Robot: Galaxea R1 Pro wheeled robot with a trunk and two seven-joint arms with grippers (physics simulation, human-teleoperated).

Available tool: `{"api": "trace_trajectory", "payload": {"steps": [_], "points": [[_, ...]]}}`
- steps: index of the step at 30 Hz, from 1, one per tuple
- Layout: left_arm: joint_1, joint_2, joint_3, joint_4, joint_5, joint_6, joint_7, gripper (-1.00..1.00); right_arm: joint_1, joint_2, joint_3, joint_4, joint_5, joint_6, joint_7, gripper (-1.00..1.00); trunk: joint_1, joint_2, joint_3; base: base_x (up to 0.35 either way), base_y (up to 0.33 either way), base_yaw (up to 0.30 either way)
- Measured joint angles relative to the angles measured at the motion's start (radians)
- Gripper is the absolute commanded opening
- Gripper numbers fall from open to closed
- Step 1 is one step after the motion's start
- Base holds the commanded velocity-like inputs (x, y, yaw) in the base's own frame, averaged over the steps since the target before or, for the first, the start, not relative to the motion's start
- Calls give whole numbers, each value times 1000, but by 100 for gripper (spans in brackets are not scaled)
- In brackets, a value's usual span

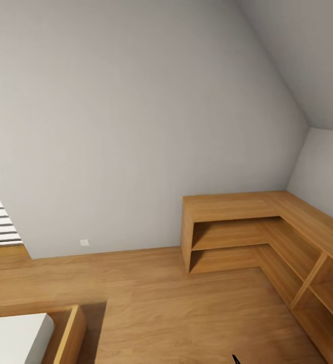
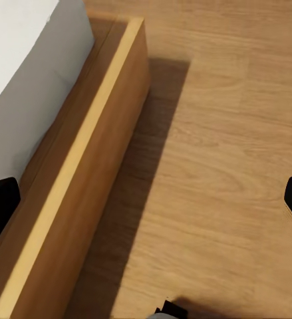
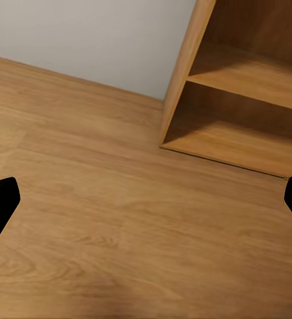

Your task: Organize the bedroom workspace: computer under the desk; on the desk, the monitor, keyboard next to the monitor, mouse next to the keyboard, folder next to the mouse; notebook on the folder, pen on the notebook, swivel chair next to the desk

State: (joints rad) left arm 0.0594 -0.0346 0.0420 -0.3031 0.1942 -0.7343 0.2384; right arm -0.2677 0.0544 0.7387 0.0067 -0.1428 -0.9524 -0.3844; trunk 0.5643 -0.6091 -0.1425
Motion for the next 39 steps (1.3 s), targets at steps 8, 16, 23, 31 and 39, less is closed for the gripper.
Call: {"api": "trace_trajectory", "payload": {"steps": [8, 16, 23, 31, 39], "points": [[0, 0, 0, 0, 0, 0, 0, 100, 0, -1, 1, 0, 1, 0, 1, 100, 0, 0, 0, 329, 0, 0], [0, 1, 0, 0, 0, 1, 0, 100, 0, 0, 2, 0, 3, 0, 1, 100, 0, 0, 0, 329, 0, 0], [0, 1, 0, 0, 0, 3, 0, 100, 0, -1, 2, 0, 4, 0, 1, 100, 0, 0, 0, 329, 0, -5], [0, 3, 0, 0, 0, 4, -1, 100, 0, 0, 3, -1, 4, 0, 2, 100, 0, 0, 0, 316, 0, -156], [0, 3, 0, 1, 0, 5, -3, 100, 0, 0, 4, -2, 4, 0, 3, 100, 0, 0, 0, 122, 0, -242]]}}
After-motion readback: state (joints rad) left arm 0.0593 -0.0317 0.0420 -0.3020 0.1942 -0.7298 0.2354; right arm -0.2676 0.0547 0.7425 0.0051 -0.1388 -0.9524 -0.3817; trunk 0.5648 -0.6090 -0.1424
